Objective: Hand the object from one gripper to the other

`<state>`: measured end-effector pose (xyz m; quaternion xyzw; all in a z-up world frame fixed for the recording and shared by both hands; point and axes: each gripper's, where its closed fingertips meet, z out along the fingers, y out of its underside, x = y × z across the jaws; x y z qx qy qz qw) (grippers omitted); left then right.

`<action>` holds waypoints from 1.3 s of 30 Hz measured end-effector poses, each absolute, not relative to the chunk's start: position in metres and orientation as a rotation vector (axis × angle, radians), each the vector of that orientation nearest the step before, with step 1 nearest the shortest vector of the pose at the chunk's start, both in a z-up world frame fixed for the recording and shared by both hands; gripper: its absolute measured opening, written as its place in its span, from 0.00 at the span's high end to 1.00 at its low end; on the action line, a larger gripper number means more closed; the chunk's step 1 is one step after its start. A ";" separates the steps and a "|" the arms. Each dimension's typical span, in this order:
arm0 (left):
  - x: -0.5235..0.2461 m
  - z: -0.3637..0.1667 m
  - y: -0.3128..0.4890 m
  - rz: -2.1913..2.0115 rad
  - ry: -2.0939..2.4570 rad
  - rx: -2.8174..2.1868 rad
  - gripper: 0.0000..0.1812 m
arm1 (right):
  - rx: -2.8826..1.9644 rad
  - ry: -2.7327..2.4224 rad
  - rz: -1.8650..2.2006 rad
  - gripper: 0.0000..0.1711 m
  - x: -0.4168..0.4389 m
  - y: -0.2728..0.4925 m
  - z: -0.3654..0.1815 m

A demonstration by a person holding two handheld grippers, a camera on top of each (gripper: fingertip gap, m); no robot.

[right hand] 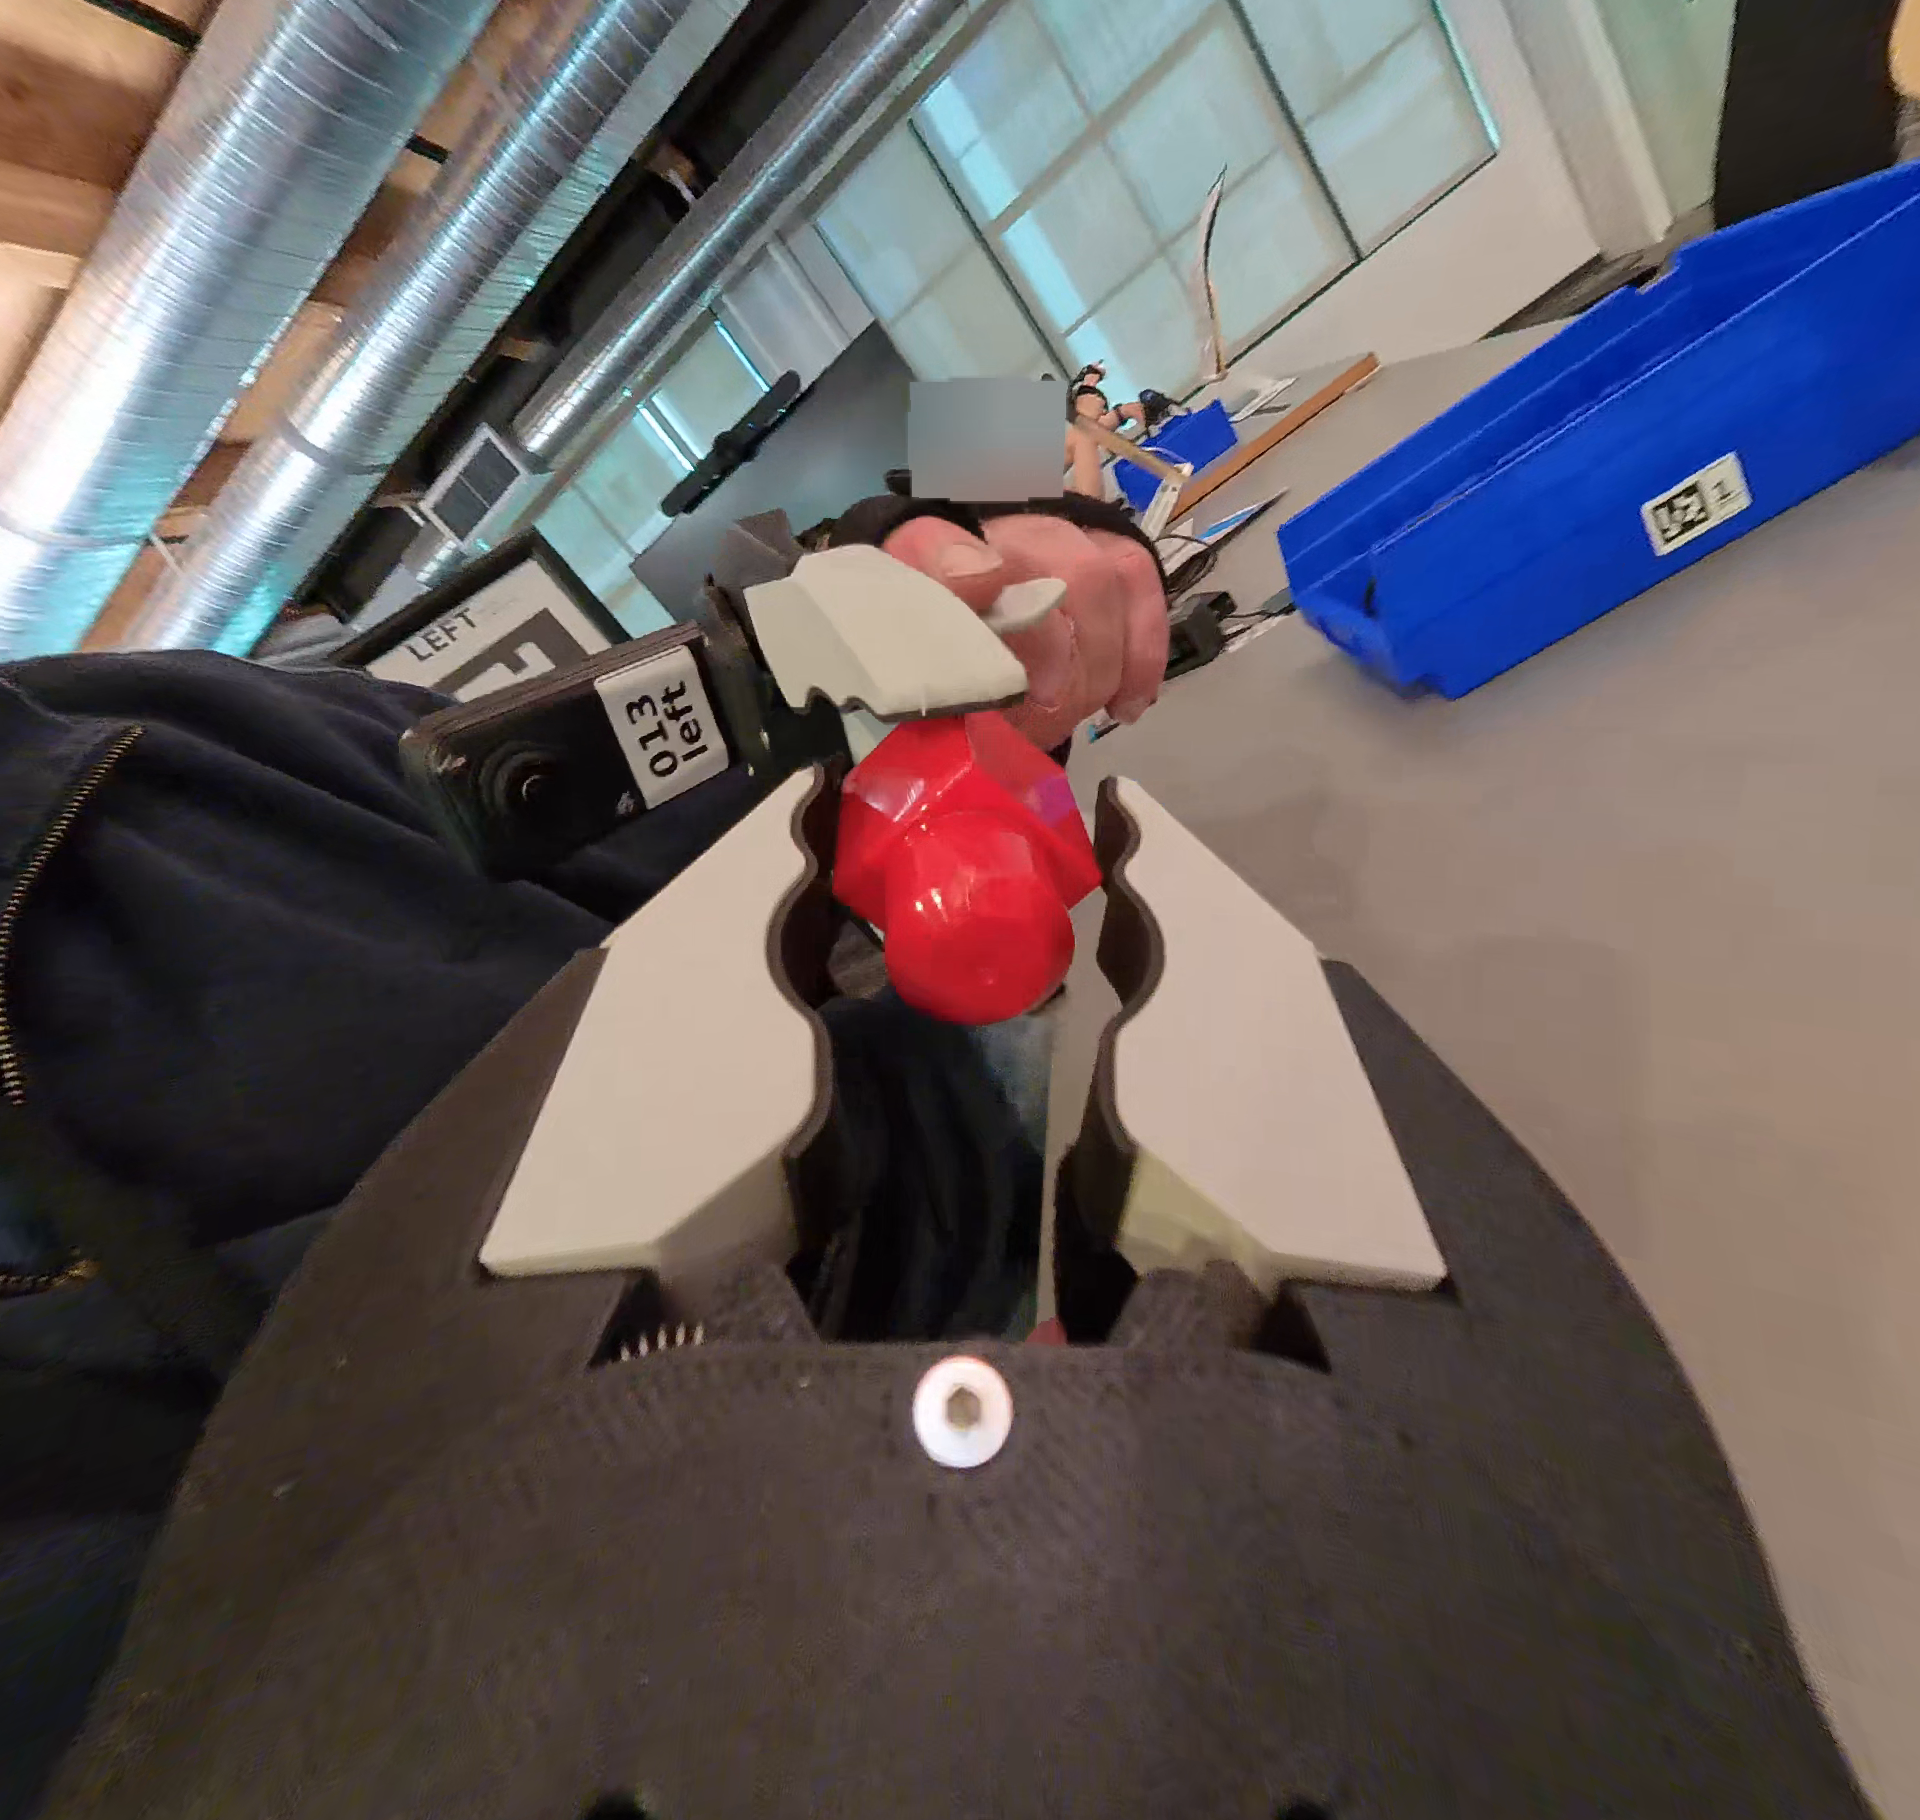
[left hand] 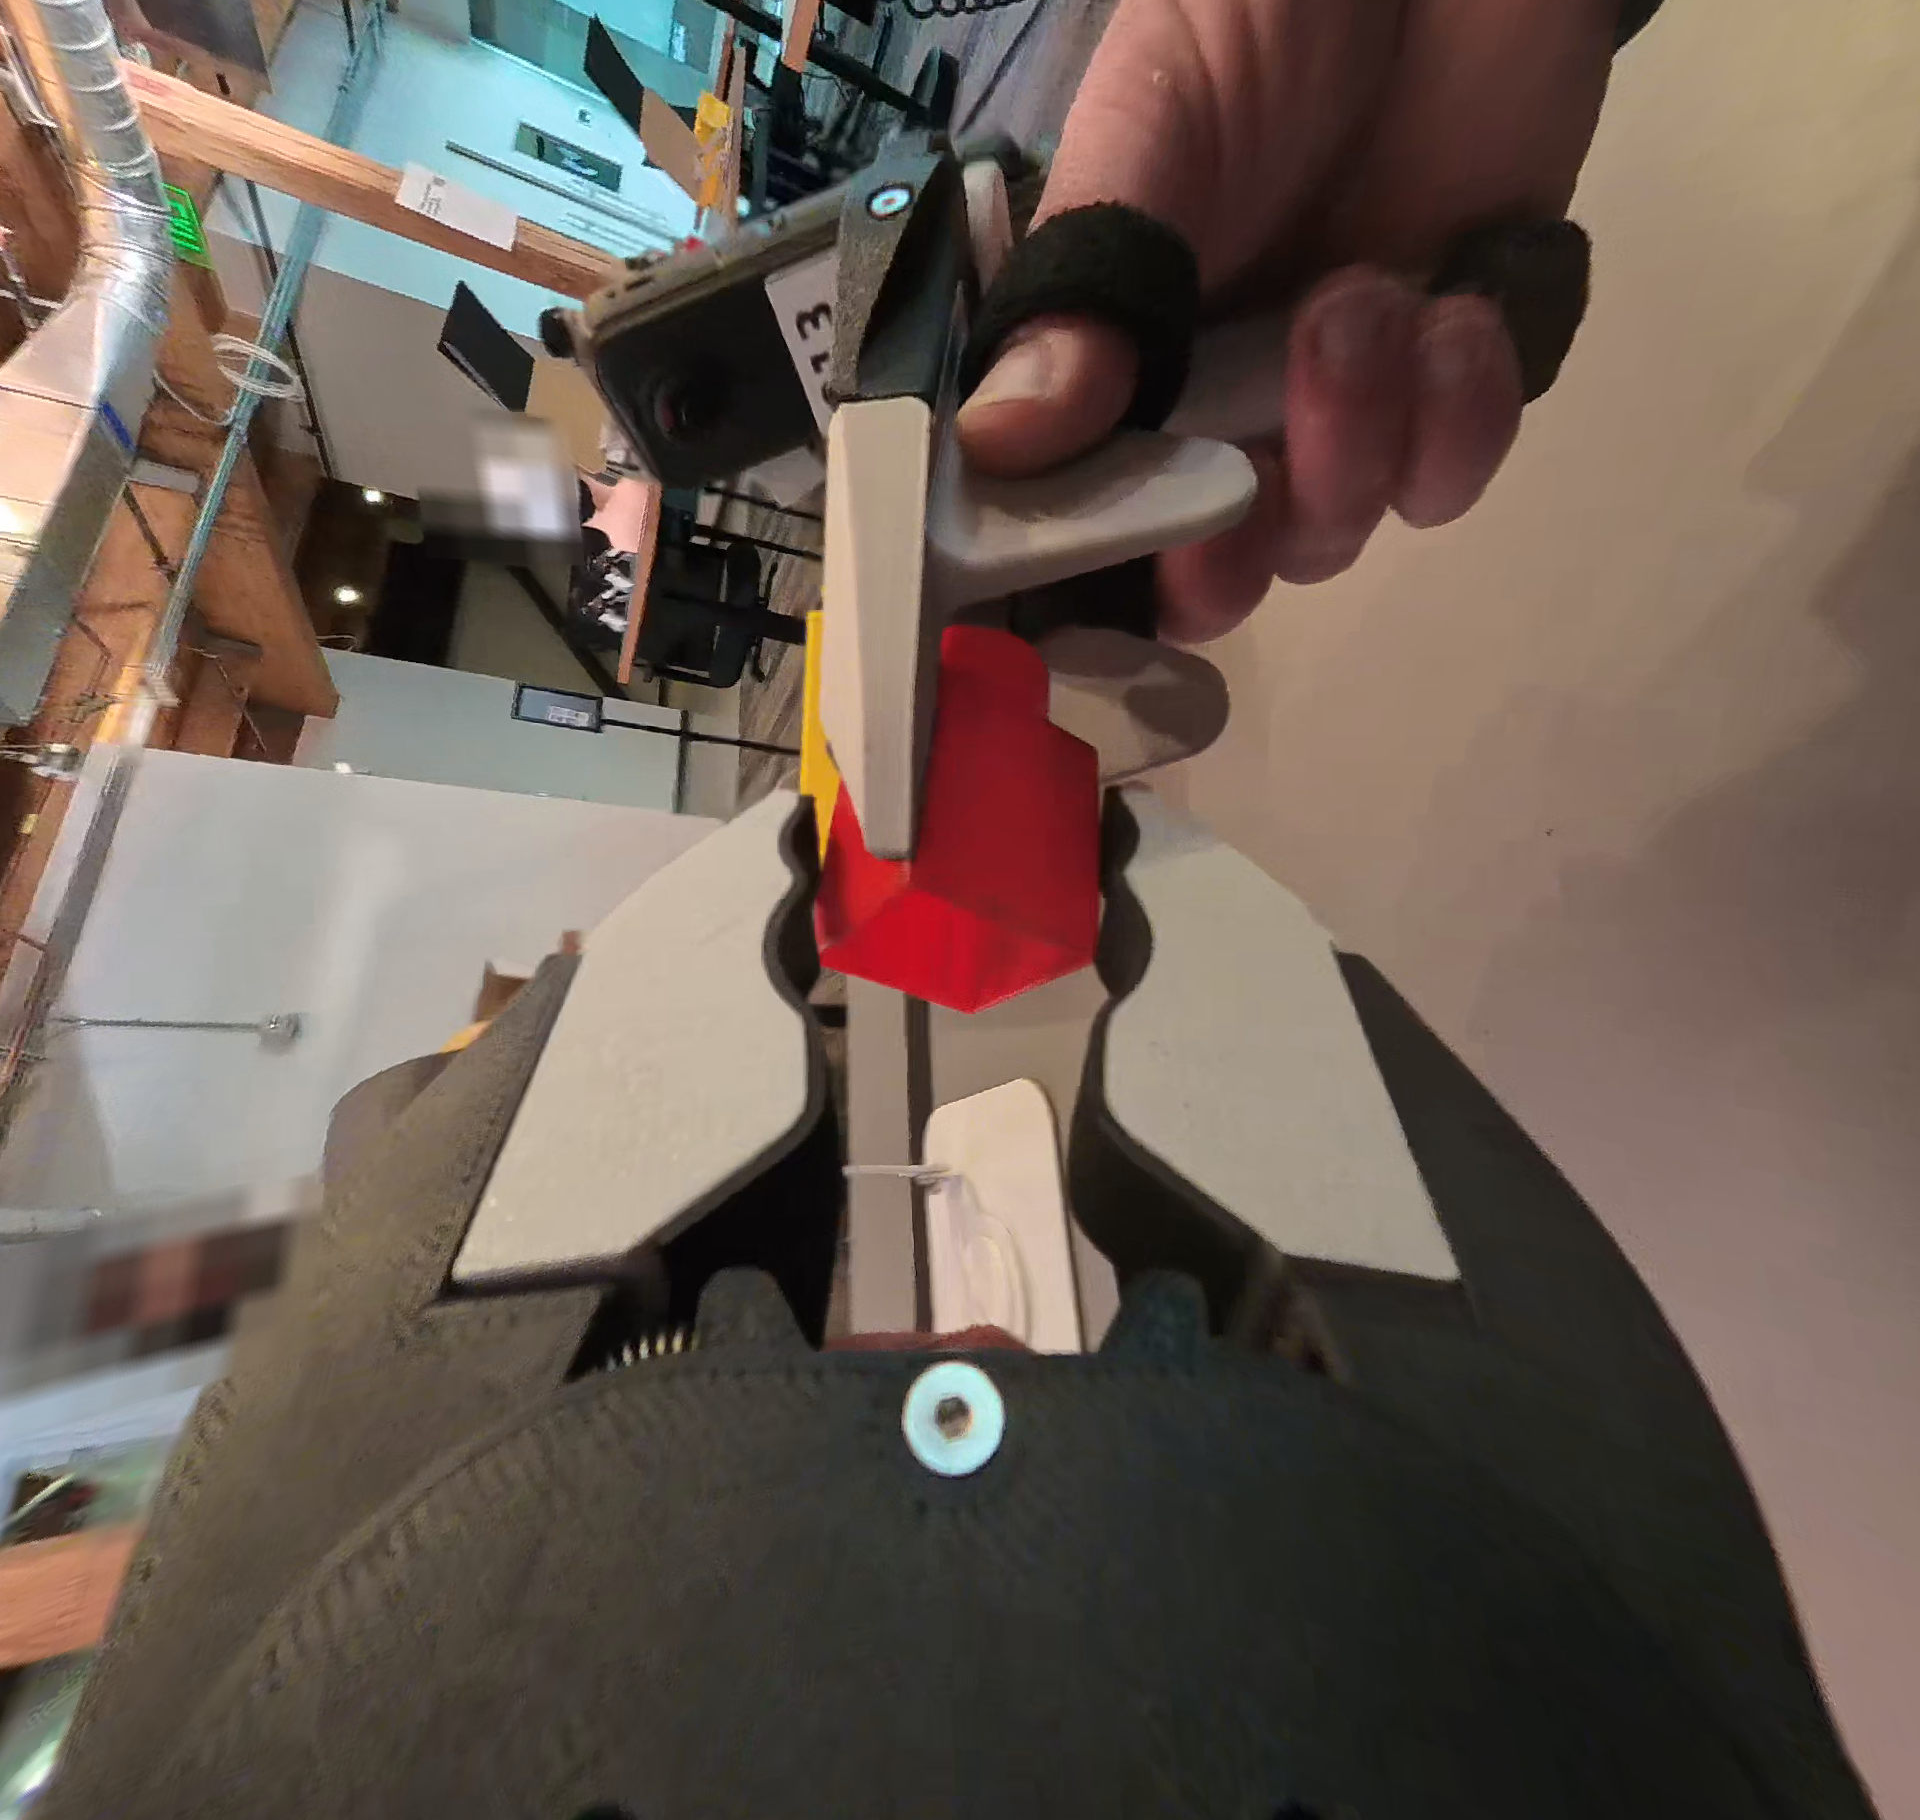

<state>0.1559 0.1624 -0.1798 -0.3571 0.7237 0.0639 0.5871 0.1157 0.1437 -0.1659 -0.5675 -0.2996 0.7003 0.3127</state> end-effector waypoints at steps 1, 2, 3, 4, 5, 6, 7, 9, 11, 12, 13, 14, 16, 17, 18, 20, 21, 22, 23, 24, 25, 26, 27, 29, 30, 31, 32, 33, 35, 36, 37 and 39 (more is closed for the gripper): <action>0.156 -0.180 0.160 0.109 1.694 -0.849 0.72 | -1.489 -0.785 1.880 0.72 0.116 0.142 -0.165; 0.157 -0.180 0.158 0.091 1.700 -0.853 0.72 | -1.481 -0.781 1.905 0.72 0.116 0.141 -0.164; 0.157 -0.179 0.157 0.096 1.706 -0.840 0.73 | -1.479 -0.786 1.912 0.72 0.117 0.140 -0.164; 0.158 -0.179 0.156 0.094 1.712 -0.842 0.73 | -1.478 -0.789 1.911 0.72 0.117 0.140 -0.164; 0.158 -0.178 0.156 0.079 1.713 -0.852 0.73 | -1.480 -0.786 1.913 0.72 0.118 0.140 -0.163; 0.158 -0.178 0.157 0.072 1.714 -0.859 0.73 | -1.480 -0.786 1.909 0.72 0.118 0.141 -0.163; 0.158 -0.179 0.157 0.070 1.718 -0.864 0.73 | -1.475 -0.792 1.900 0.72 0.118 0.141 -0.163; 0.159 -0.180 0.157 0.039 1.723 -0.903 0.73 | -1.443 -0.794 1.858 0.72 0.121 0.144 -0.161; 0.159 -0.173 0.157 -0.077 1.667 -0.976 0.73 | -1.437 -0.816 1.735 0.59 0.126 0.151 -0.162; 0.158 -0.170 0.158 -0.170 1.630 -1.040 0.73 | -1.402 -0.834 1.669 0.59 0.131 0.154 -0.159; 0.156 -0.166 0.159 -0.281 1.588 -1.101 0.73 | -1.370 -0.864 1.569 0.58 0.136 0.156 -0.156; 0.155 -0.163 0.159 -0.403 1.545 -1.166 0.73 | -1.357 -0.927 1.401 0.55 0.139 0.160 -0.158; 0.152 -0.158 0.158 -0.661 1.466 -1.287 0.73 | -1.277 -1.089 0.990 0.54 0.144 0.164 -0.158; 0.152 -0.156 0.156 -0.800 1.429 -1.335 0.73 | -1.221 -1.158 0.812 0.56 0.146 0.164 -0.155; 0.152 -0.156 0.154 -0.943 1.405 -1.389 0.73 | -1.179 -1.232 0.656 0.55 0.147 0.165 -0.155; 0.151 -0.152 0.154 -1.149 1.320 -1.439 0.73 | -1.078 -1.360 0.422 0.56 0.145 0.161 -0.153; 0.151 -0.153 0.149 -1.267 1.320 -1.470 0.73 | -1.022 -1.411 0.346 0.55 0.142 0.157 -0.151; 0.150 -0.153 0.146 -1.374 1.312 -1.495 0.73 | -0.973 -1.460 0.281 0.54 0.139 0.153 -0.151; 0.150 -0.152 0.147 -1.444 1.284 -1.502 0.73 | -0.929 -1.510 0.206 0.54 0.135 0.150 -0.152; 0.149 -0.153 0.145 -1.517 1.279 -1.510 0.73 | -0.892 -1.555 0.123 0.54 0.131 0.149 -0.155; 0.149 -0.156 0.141 -1.589 1.298 -1.521 0.73 | -0.867 -1.588 0.062 0.53 0.128 0.149 -0.158; 0.150 -0.159 0.139 -1.621 1.313 -1.522 0.73 | -0.854 -1.614 0.035 0.54 0.124 0.149 -0.160; 0.150 -0.162 0.135 -1.641 1.342 -1.506 0.73 | -0.847 -1.640 0.027 0.56 0.122 0.149 -0.163; 0.153 -0.168 0.128 -1.653 1.393 -1.495 0.73 | -0.830 -1.693 0.004 0.59 0.118 0.149 -0.171; 0.154 -0.170 0.127 -1.665 1.402 -1.502 0.73 | -0.815 -1.717 0.004 0.63 0.116 0.147 -0.174; 0.155 -0.170 0.123 -1.700 1.415 -1.495 0.73 | -0.804 -1.735 -0.007 0.66 0.115 0.146 -0.177; 0.156 -0.171 0.121 -1.720 1.430 -1.487 0.73 | -0.798 -1.748 -0.038 0.69 0.115 0.147 -0.179; 0.157 -0.172 0.118 -1.737 1.453 -1.481 0.73 | -0.794 -1.758 -0.064 0.73 0.116 0.148 -0.180; 0.157 -0.174 0.116 -1.769 1.473 -1.472 0.73 | -0.809 -1.761 -0.063 0.74 0.117 0.147 -0.180; 0.157 -0.173 0.115 -1.789 1.469 -1.466 0.73 | -0.819 -1.759 -0.054 0.74 0.117 0.147 -0.181; 0.157 -0.173 0.115 -1.802 1.466 -1.466 0.73 | -0.831 -1.752 -0.049 0.74 0.118 0.148 -0.181; 0.159 -0.172 0.118 -1.843 1.432 -1.486 0.73 | -0.871 -1.711 -0.045 0.76 0.120 0.152 -0.181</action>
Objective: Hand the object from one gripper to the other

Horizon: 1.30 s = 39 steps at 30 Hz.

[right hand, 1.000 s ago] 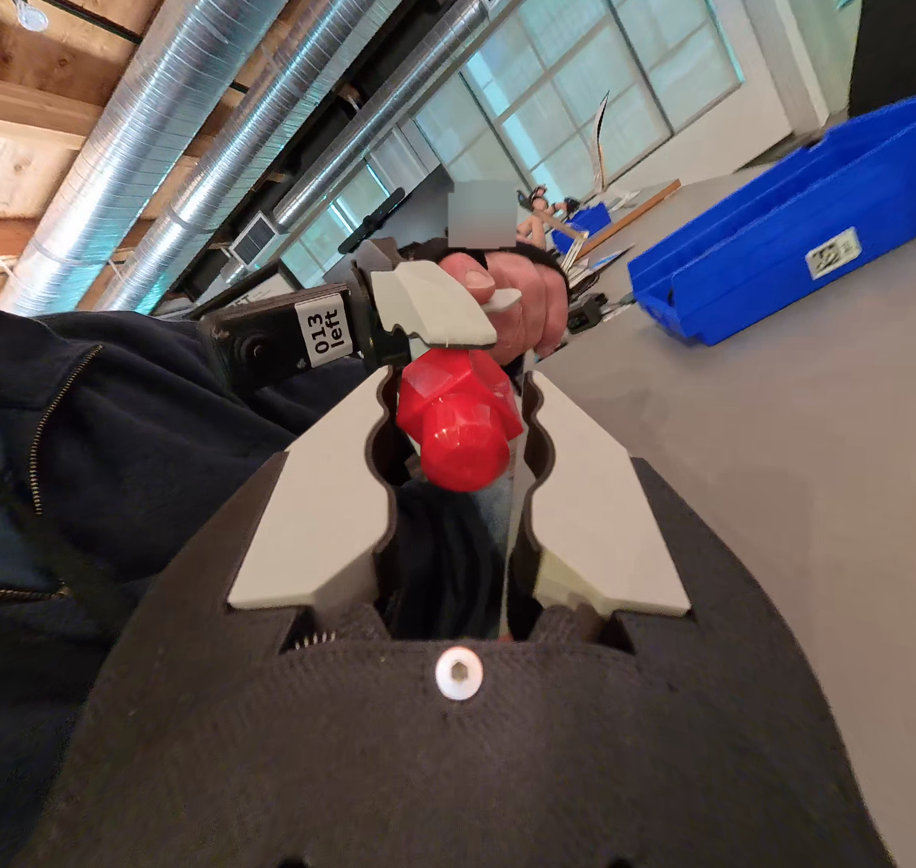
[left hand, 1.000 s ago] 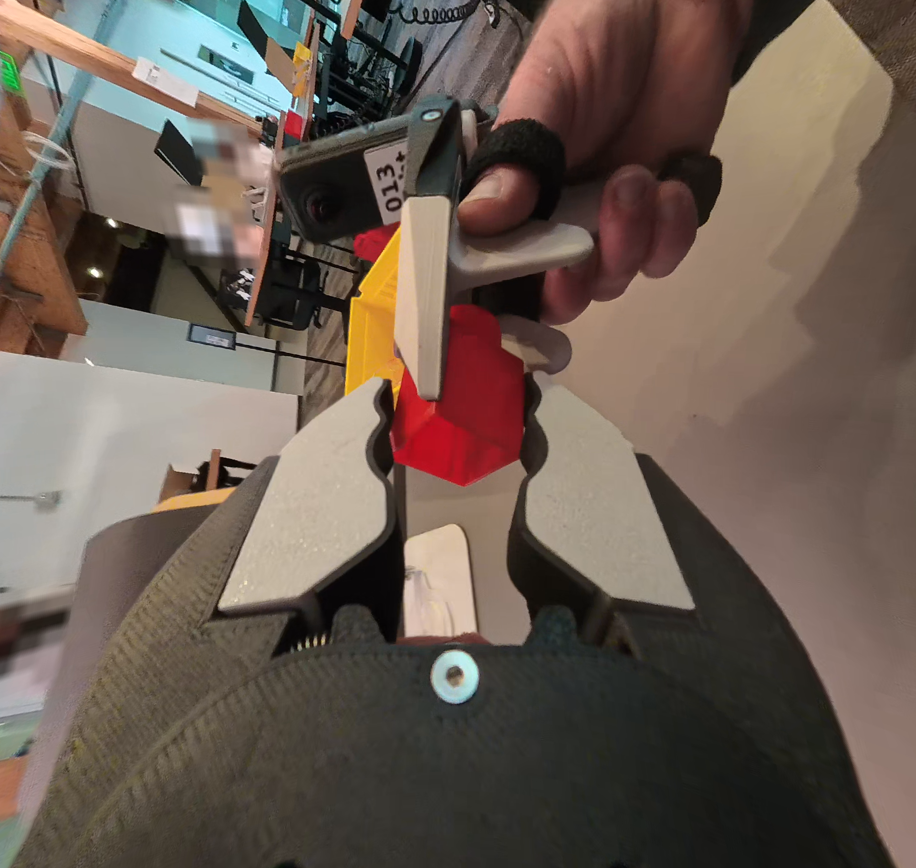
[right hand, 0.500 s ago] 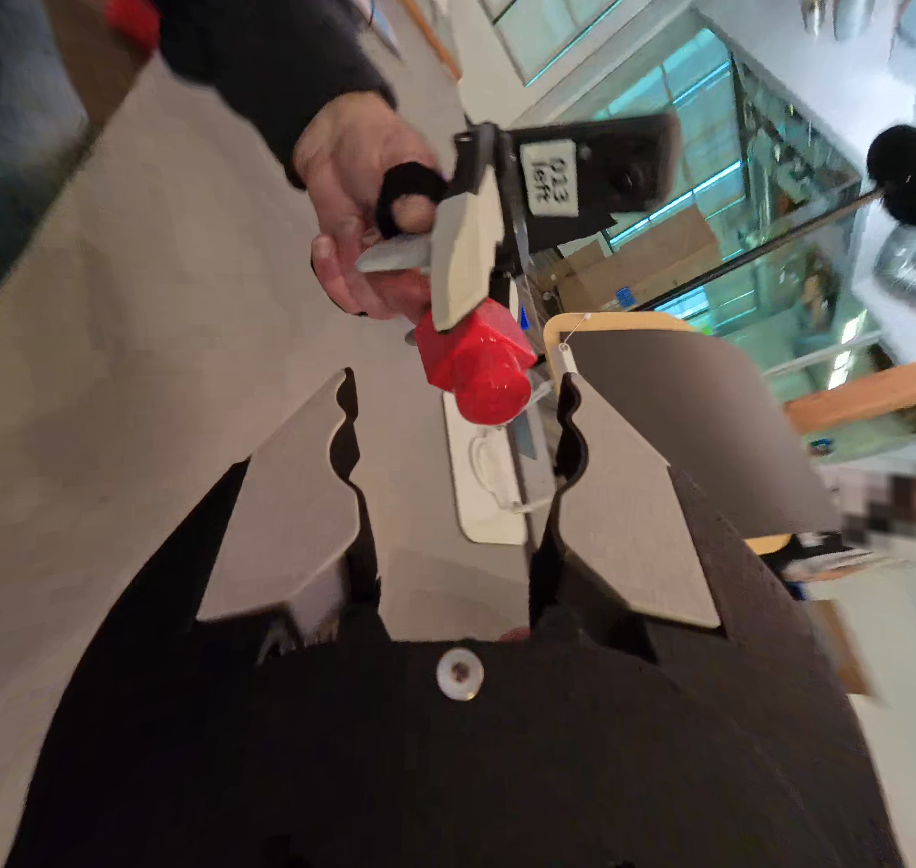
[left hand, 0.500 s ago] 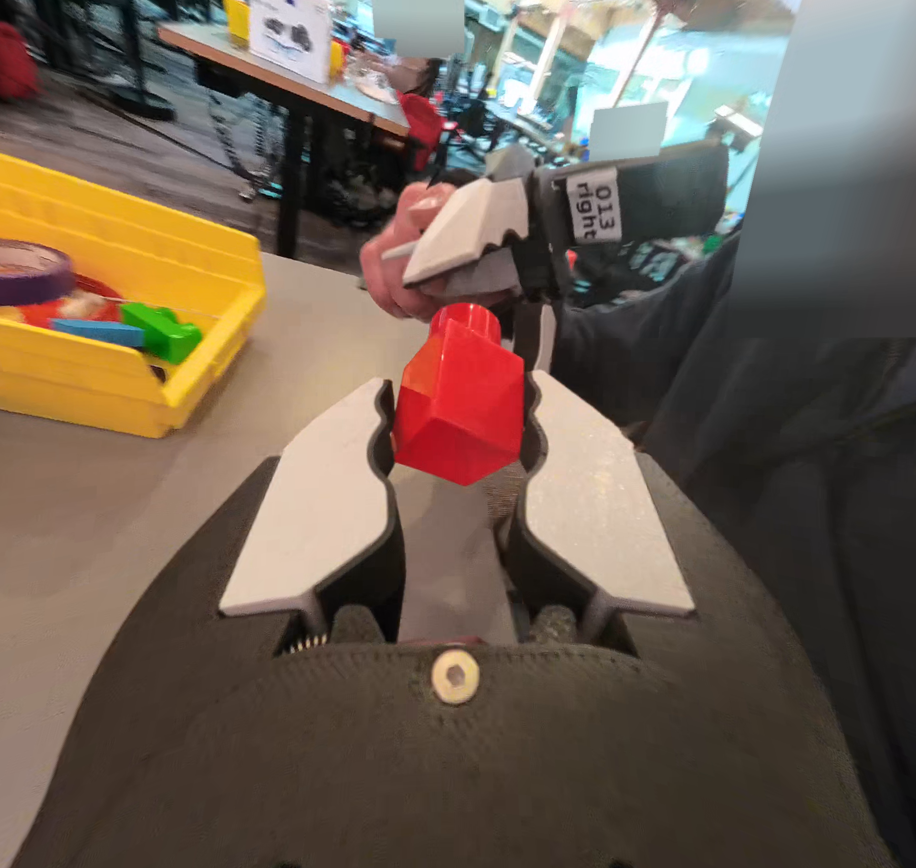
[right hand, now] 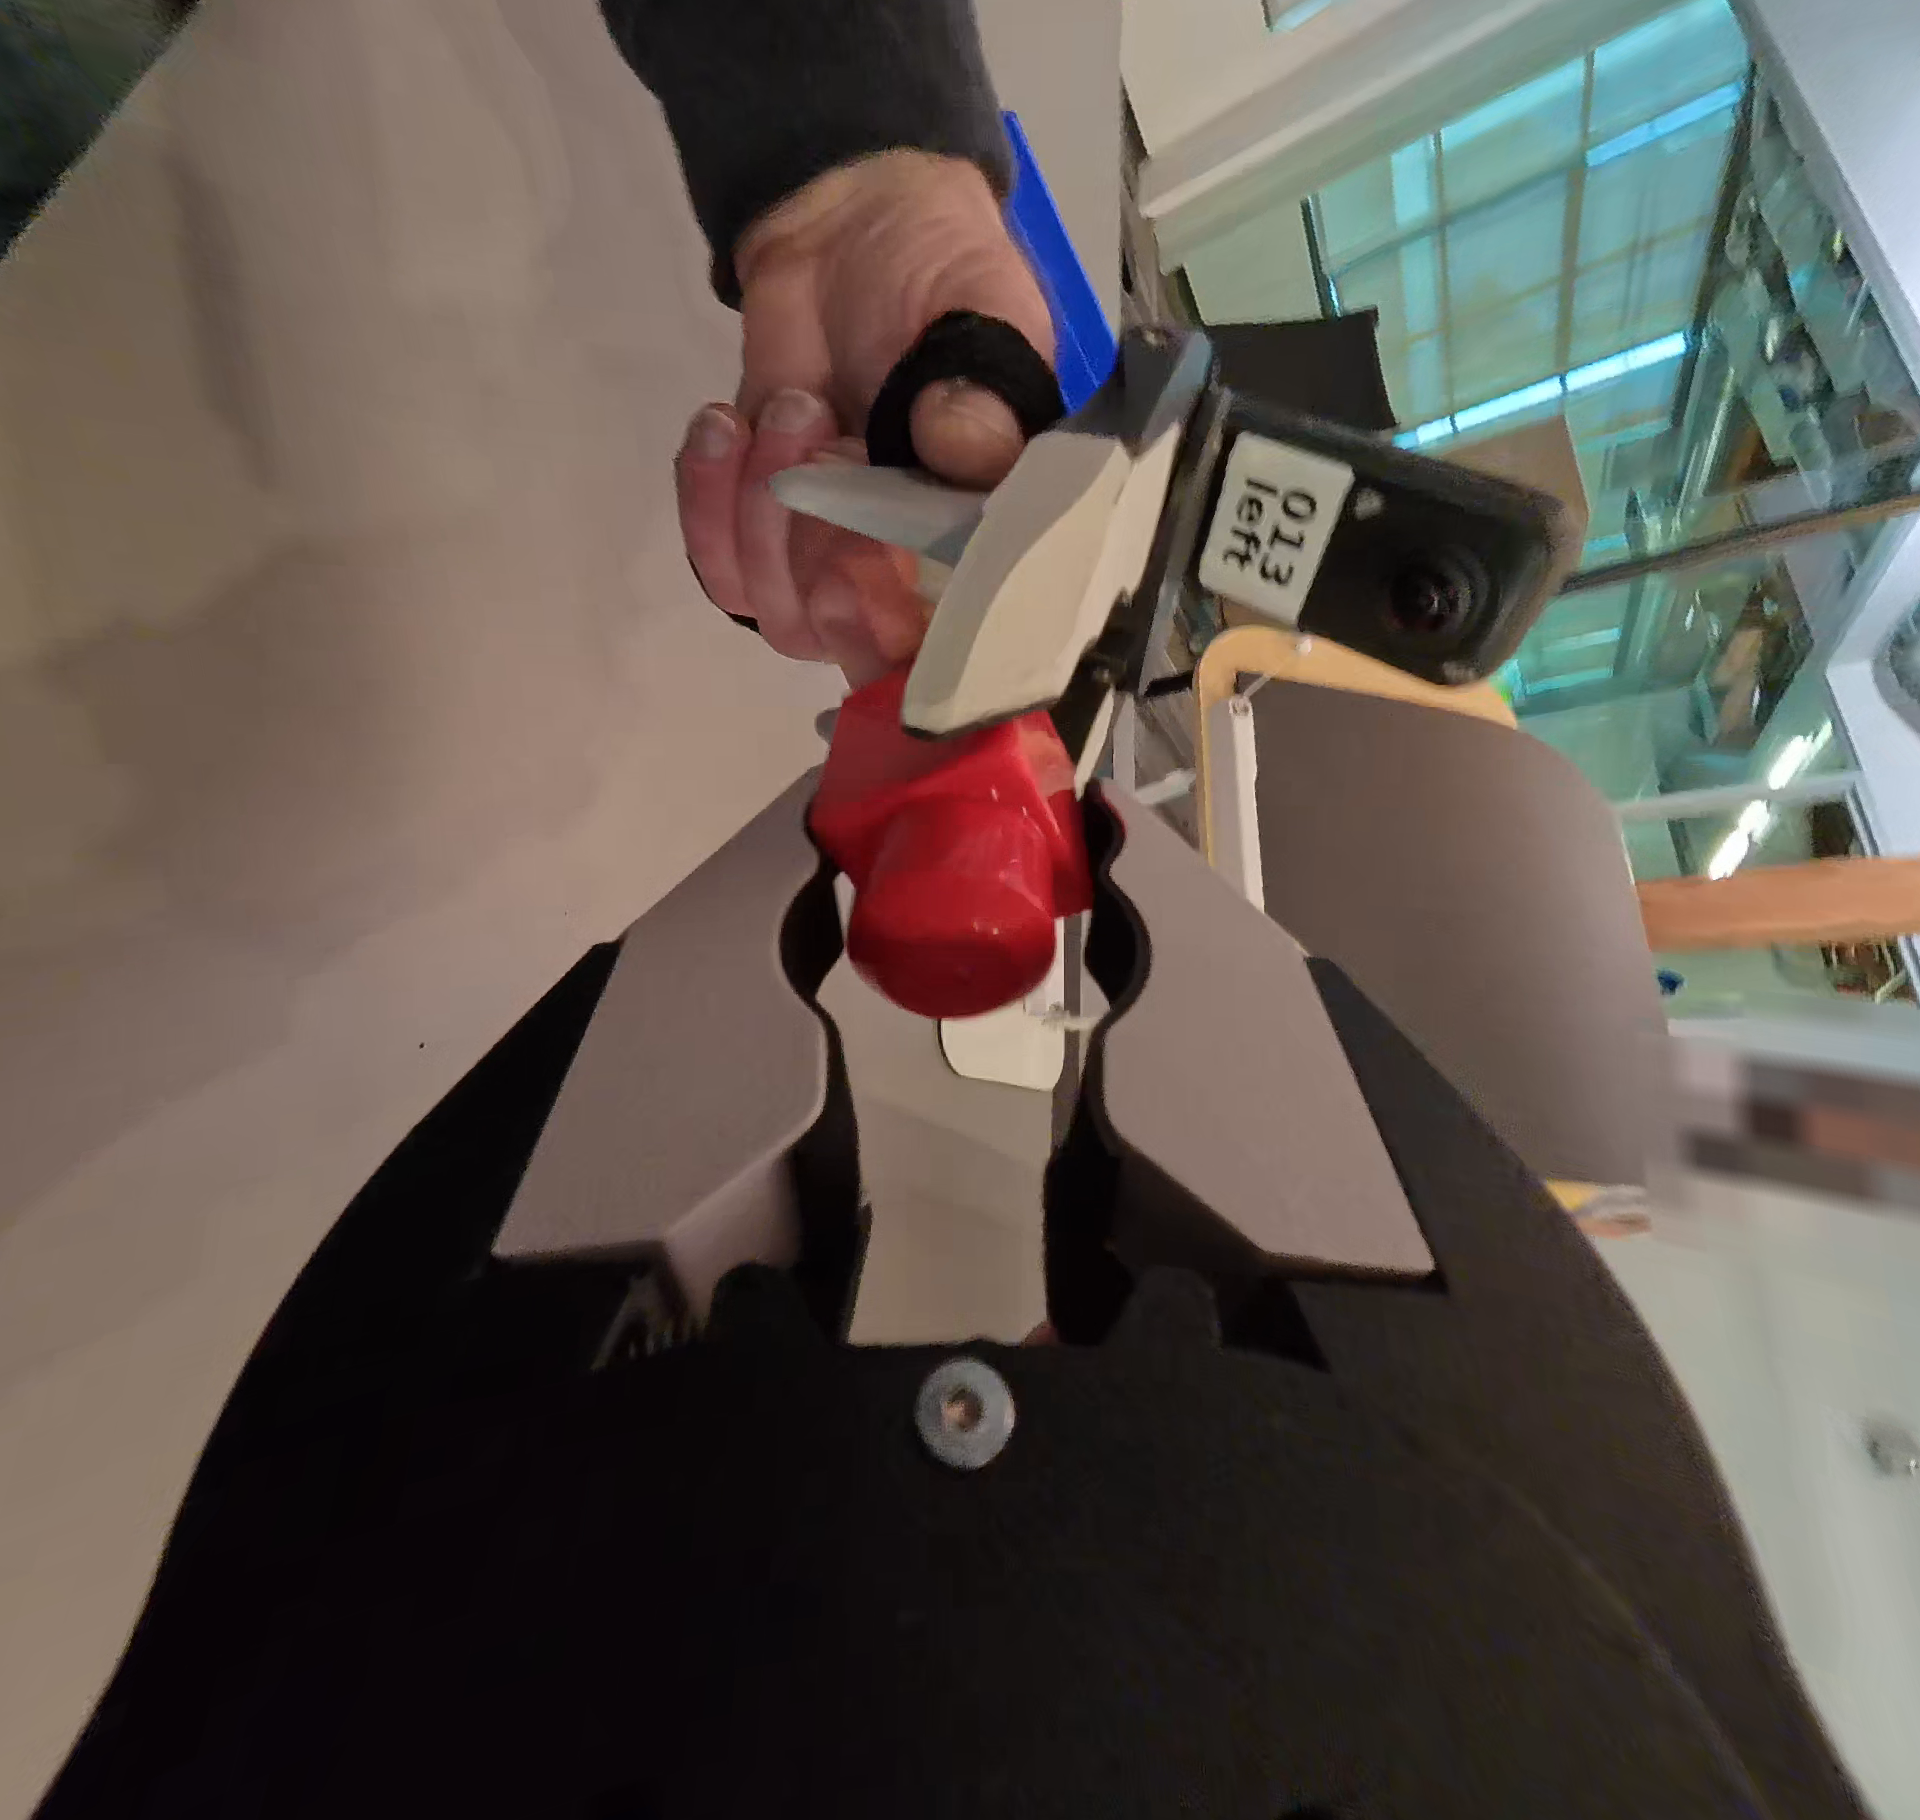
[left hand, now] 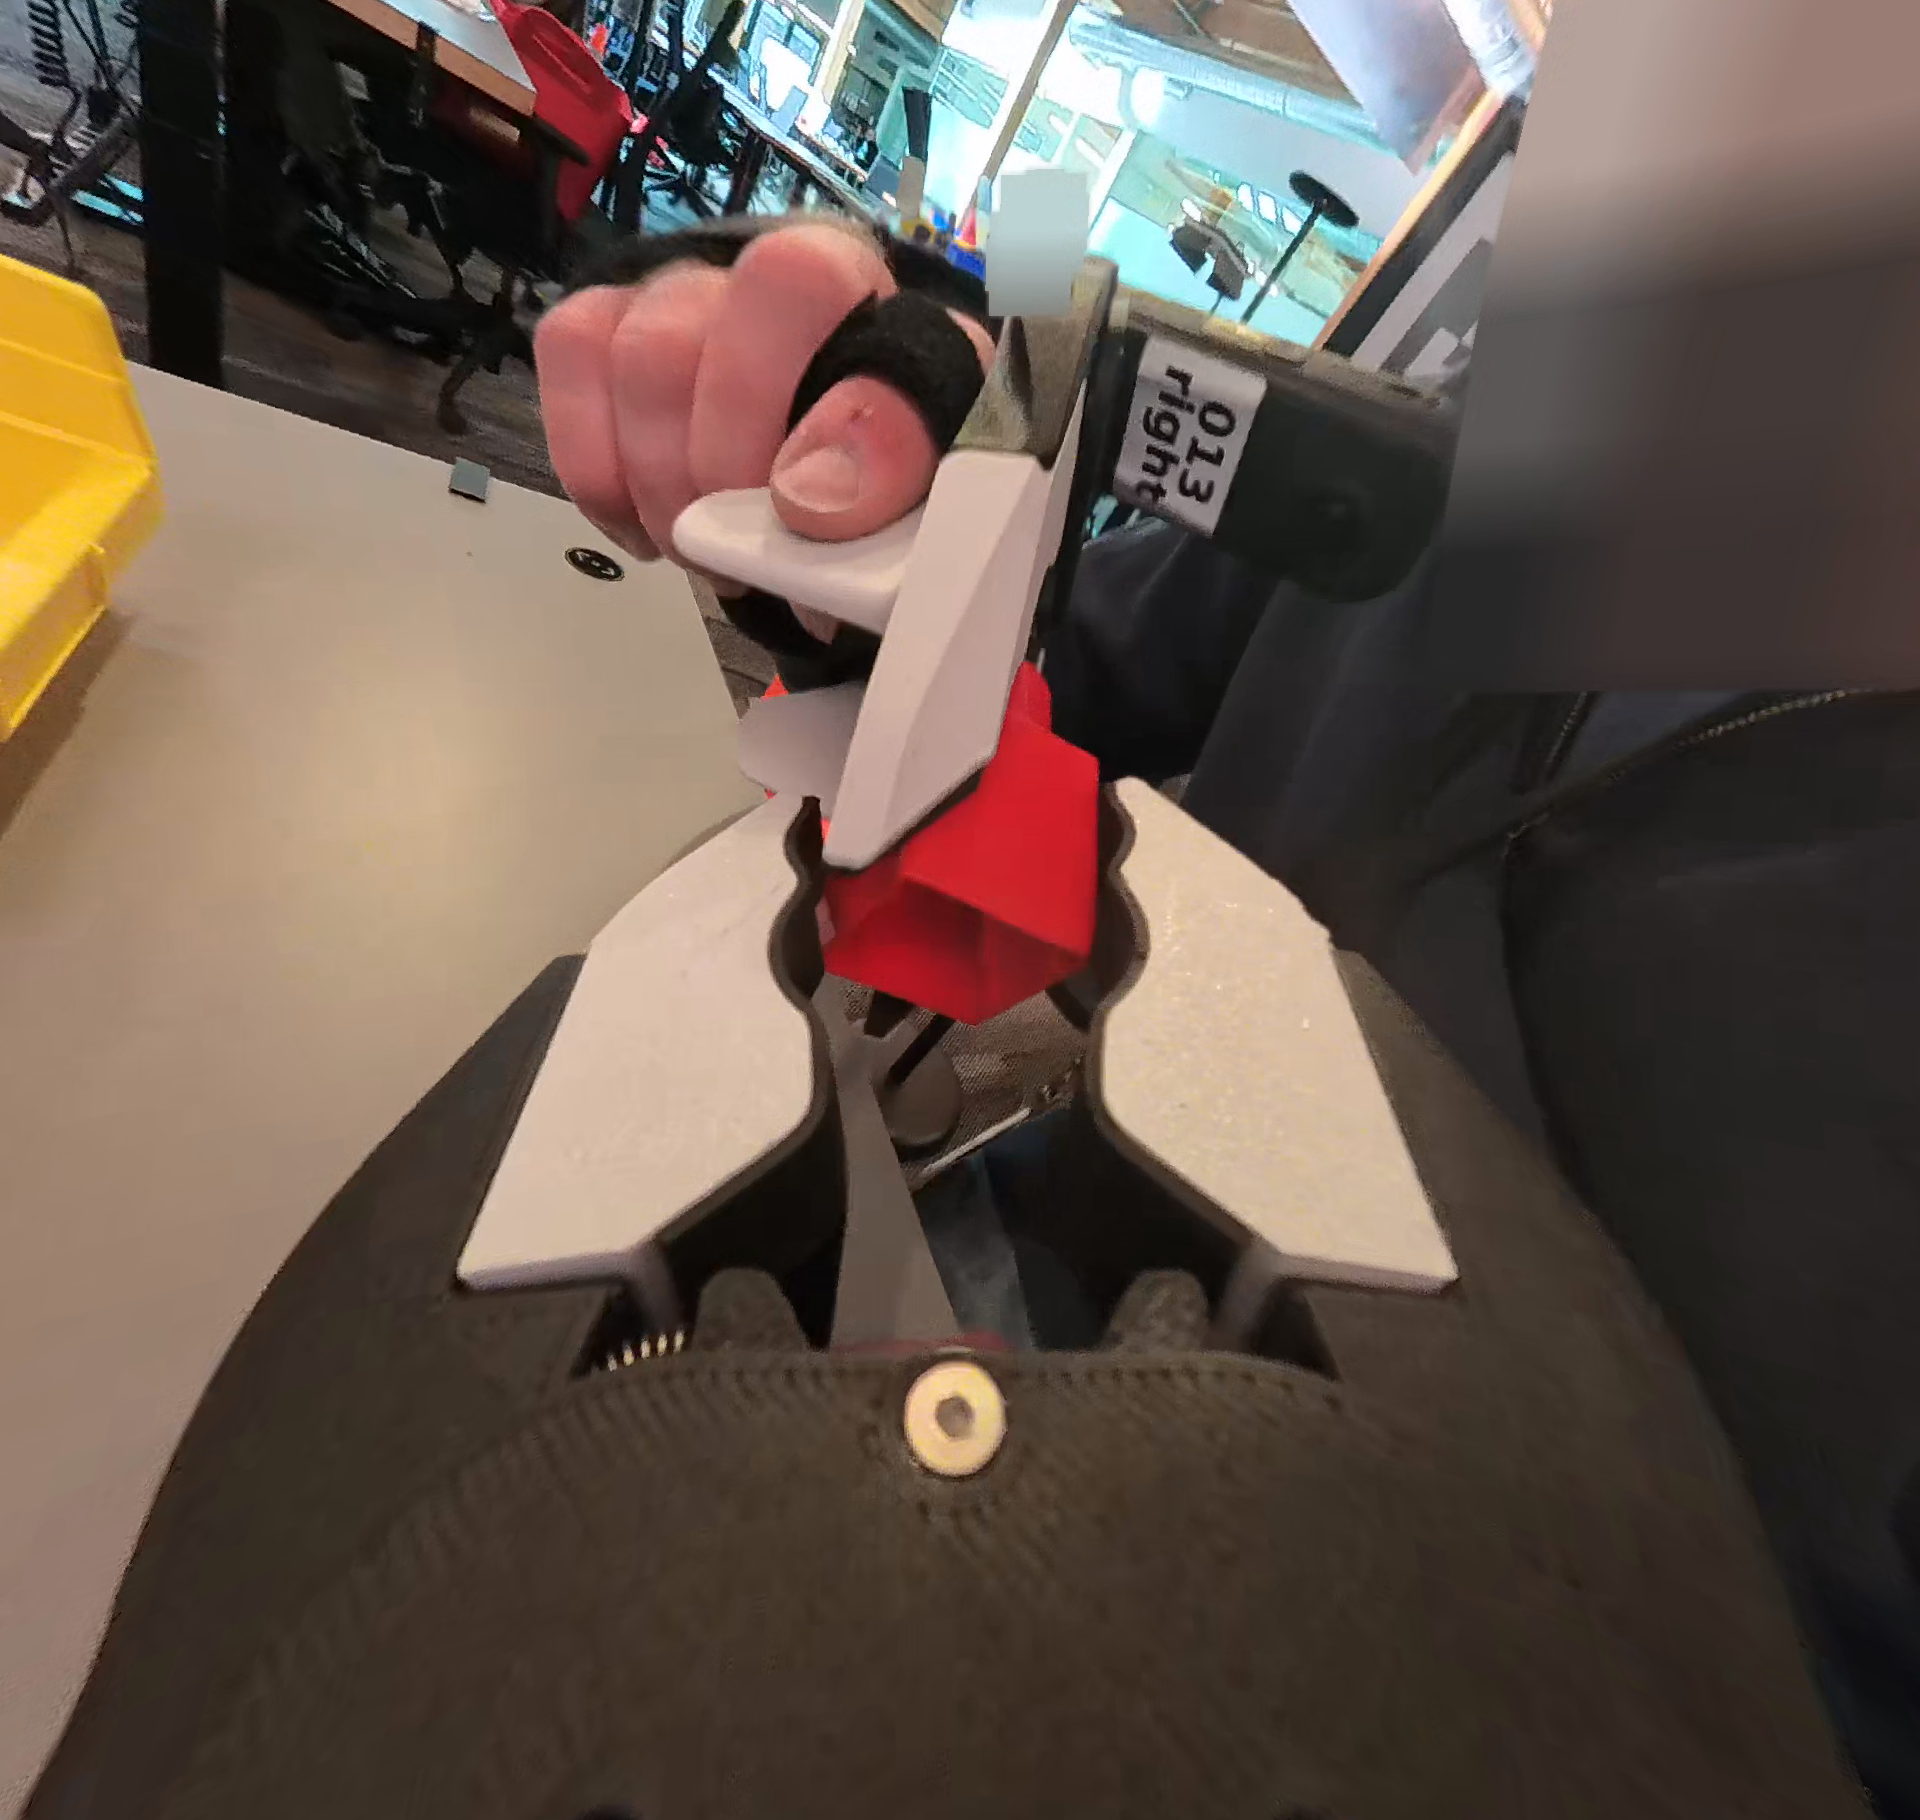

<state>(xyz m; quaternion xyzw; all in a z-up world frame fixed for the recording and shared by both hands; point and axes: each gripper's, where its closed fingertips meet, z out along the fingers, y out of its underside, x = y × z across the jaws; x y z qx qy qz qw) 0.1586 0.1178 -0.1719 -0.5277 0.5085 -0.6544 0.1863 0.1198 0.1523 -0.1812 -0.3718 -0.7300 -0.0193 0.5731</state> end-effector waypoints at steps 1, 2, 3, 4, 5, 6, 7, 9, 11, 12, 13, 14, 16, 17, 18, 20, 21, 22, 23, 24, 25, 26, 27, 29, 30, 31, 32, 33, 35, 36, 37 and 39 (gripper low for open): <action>0.158 -0.168 0.119 -1.866 1.410 -1.466 0.76 | -0.891 -1.673 -0.047 0.78 0.121 0.156 -0.180; 0.158 -0.167 0.125 -1.838 1.377 -1.470 0.74 | -0.904 -1.632 -0.061 0.78 0.122 0.160 -0.177; 0.158 -0.169 0.131 -1.784 1.357 -1.492 0.70 | -0.916 -1.599 -0.085 0.78 0.123 0.164 -0.176; 0.157 -0.169 0.133 -1.754 1.362 -1.494 0.71 | -0.920 -1.581 -0.107 0.78 0.124 0.166 -0.176; 0.157 -0.167 0.133 -1.740 1.350 -1.486 0.71 | -0.919 -1.565 -0.125 0.78 0.123 0.167 -0.176; 0.157 -0.165 0.134 -1.718 1.337 -1.482 0.74 | -0.921 -1.550 -0.136 0.78 0.122 0.167 -0.177; 0.158 -0.166 0.135 -1.679 1.339 -1.491 0.75 | -0.929 -1.536 -0.145 0.78 0.121 0.169 -0.177; 0.157 -0.168 0.138 -1.626 1.348 -1.517 0.75 | -0.934 -1.514 -0.150 0.78 0.120 0.171 -0.178; 0.157 -0.167 0.140 -1.589 1.333 -1.538 0.72 | -0.939 -1.488 -0.181 0.79 0.122 0.175 -0.176; 0.158 -0.168 0.142 -1.569 1.316 -1.556 0.69 | -0.942 -1.473 -0.215 0.79 0.124 0.178 -0.174; 0.158 -0.168 0.144 -1.545 1.298 -1.576 0.66 | -0.947 -1.457 -0.258 0.79 0.126 0.183 -0.172; 0.158 -0.169 0.147 -1.502 1.274 -1.604 0.64 | -0.951 -1.441 -0.321 0.79 0.130 0.189 -0.171; 0.159 -0.172 0.154 -1.388 1.212 -1.658 0.56 | -0.946 -1.424 -0.461 0.79 0.135 0.200 -0.170; 0.161 -0.174 0.159 -1.319 1.169 -1.680 0.55 | -0.946 -1.417 -0.495 0.79 0.135 0.203 -0.171; 0.162 -0.175 0.163 -1.252 1.121 -1.702 0.56 | -0.945 -1.402 -0.521 0.79 0.135 0.206 -0.170; 0.164 -0.179 0.171 -1.131 1.060 -1.727 0.56 | -0.942 -1.362 -0.583 0.79 0.134 0.210 -0.167; 0.164 -0.182 0.174 -1.056 1.049 -1.744 0.57 | -0.944 -1.353 -0.604 0.79 0.134 0.211 -0.168; 0.164 -0.184 0.177 -0.992 1.037 -1.745 0.57 | -0.946 -1.345 -0.620 0.79 0.133 0.212 -0.168; 0.164 -0.183 0.180 -0.950 1.021 -1.736 0.59 | -0.946 -1.340 -0.635 0.78 0.132 0.212 -0.169; 0.165 -0.182 0.181 -0.923 1.010 -1.728 0.60 | -0.945 -1.334 -0.648 0.78 0.131 0.213 -0.170; 0.166 -0.183 0.182 -0.890 1.003 -1.730 0.60 | -0.946 -1.324 -0.655 0.78 0.132 0.213 -0.169; 0.166 -0.183 0.183 -0.866 1.001 -1.727 0.60 | -0.944 -1.314 -0.648 0.78 0.132 0.213 -0.169; 0.166 -0.182 0.183 -0.863 1.002 -1.715 0.60 | -0.943 -1.309 -0.633 0.78 0.131 0.212 -0.167; 0.166 -0.181 0.182 -0.857 1.024 -1.698 0.60 | -0.945 -1.314 -0.589 0.77 0.131 0.210 -0.167; 0.165 -0.180 0.184 -0.826 1.046 -1.685 0.60 | -0.944 -1.321 -0.552 0.74 0.130 0.208 -0.167; 0.162 -0.178 0.186 -0.777 1.075 -1.651 0.60 | -0.937 -1.331 -0.507 0.67 0.128 0.204 -0.167; 0.159 -0.177 0.188 -0.707 1.125 -1.620 0.60 | -0.940 -1.343 -0.445 0.64 0.128 0.200 -0.167; 0.156 -0.179 0.192 -0.608 1.190 -1.588 0.60 | -0.955 -1.361 -0.364 0.62 0.127 0.195 -0.170; 0.150 -0.174 0.195 -0.388 1.310 -1.450 0.60 | -1.015 -1.354 -0.185 0.61 0.131 0.189 -0.171; 0.147 -0.172 0.196 -0.268 1.372 -1.382 0.60 | -1.074 -1.355 -0.065 0.57 0.133 0.187 -0.175; 0.147 -0.170 0.196 -0.167 1.429 -1.305 0.60 | -1.135 -1.358 0.069 0.58 0.133 0.185 -0.179; 0.146 -0.167 0.195 0.027 1.538 -1.148 0.60 | -1.206 -1.338 0.317 0.55 0.135 0.178 -0.177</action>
